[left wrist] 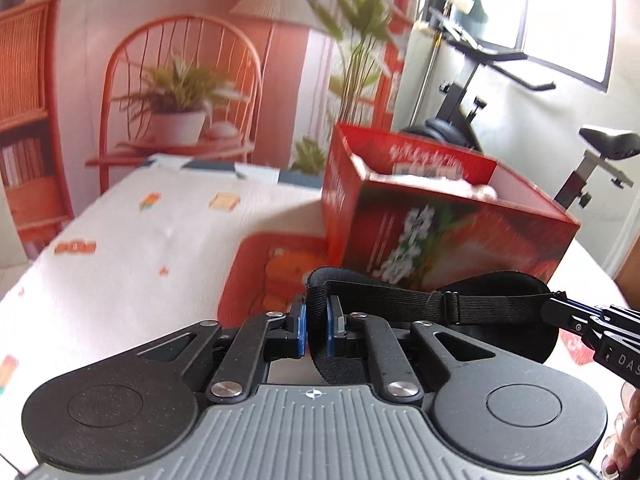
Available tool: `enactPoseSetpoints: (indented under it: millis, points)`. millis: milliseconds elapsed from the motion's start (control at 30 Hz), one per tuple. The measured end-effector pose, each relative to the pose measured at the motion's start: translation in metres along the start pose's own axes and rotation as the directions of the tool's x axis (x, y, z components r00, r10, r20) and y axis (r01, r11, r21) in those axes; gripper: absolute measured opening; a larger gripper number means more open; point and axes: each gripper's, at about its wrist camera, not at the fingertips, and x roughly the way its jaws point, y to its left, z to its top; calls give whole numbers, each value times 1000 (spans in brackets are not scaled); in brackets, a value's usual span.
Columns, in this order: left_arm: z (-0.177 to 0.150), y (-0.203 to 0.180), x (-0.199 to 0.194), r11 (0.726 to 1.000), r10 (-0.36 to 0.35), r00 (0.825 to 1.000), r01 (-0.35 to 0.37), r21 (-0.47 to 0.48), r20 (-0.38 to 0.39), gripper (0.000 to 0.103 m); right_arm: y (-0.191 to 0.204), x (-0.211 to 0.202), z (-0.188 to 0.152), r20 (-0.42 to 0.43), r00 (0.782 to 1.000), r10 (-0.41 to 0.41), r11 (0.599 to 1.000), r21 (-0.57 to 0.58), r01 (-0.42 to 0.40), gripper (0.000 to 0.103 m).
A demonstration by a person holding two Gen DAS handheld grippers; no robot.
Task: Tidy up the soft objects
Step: 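Lift the eye mask with both tools over the red box, then lower the eye mask into the box and open both tools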
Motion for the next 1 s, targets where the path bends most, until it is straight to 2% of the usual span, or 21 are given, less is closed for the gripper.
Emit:
enactPoseSetpoints:
  millis: [133, 267, 400, 533, 667, 800, 900, 1000]
  points:
    - [24, -10, -11, 999, -25, 996, 23, 25, 86, 10, -14, -4, 27, 62, 998, -2, 1000, 22, 0, 9]
    - [53, -30, -14, 997, -47, 984, 35, 71, 172, 10, -29, -3, 57, 124, 992, -18, 999, 33, 14, 9]
    - [78, -43, -3, 996, -64, 976, 49, 72, 210, 10, -48, 9, 83, 165, 985, -40, 997, 67, 29, 9]
    - [97, -59, 13, 994, -55, 970, 30, 109, 236, 10, -65, 27, 103, 181, 981, -63, 997, 49, 55, 9]
    - [111, -67, 41, 994, -50, 977, 28, 109, 208, 10, -81, 51, 115, 165, 982, -92, 996, 26, 89, 9]
    - [117, -71, 75, 992, -52, 988, 34, 119, 147, 10, -98, 76, 118, 121, 986, -118, 993, 35, 115, 9]
    - [118, -72, 102, 992, -60, 996, 51, 119, 72, 10, -111, 91, 114, 64, 990, -123, 991, 64, 119, 8]
    - [115, -71, 126, 989, -93, 995, 95, 112, -24, 10, -120, 103, 108, 12, 993, -120, 989, 92, 118, 9]
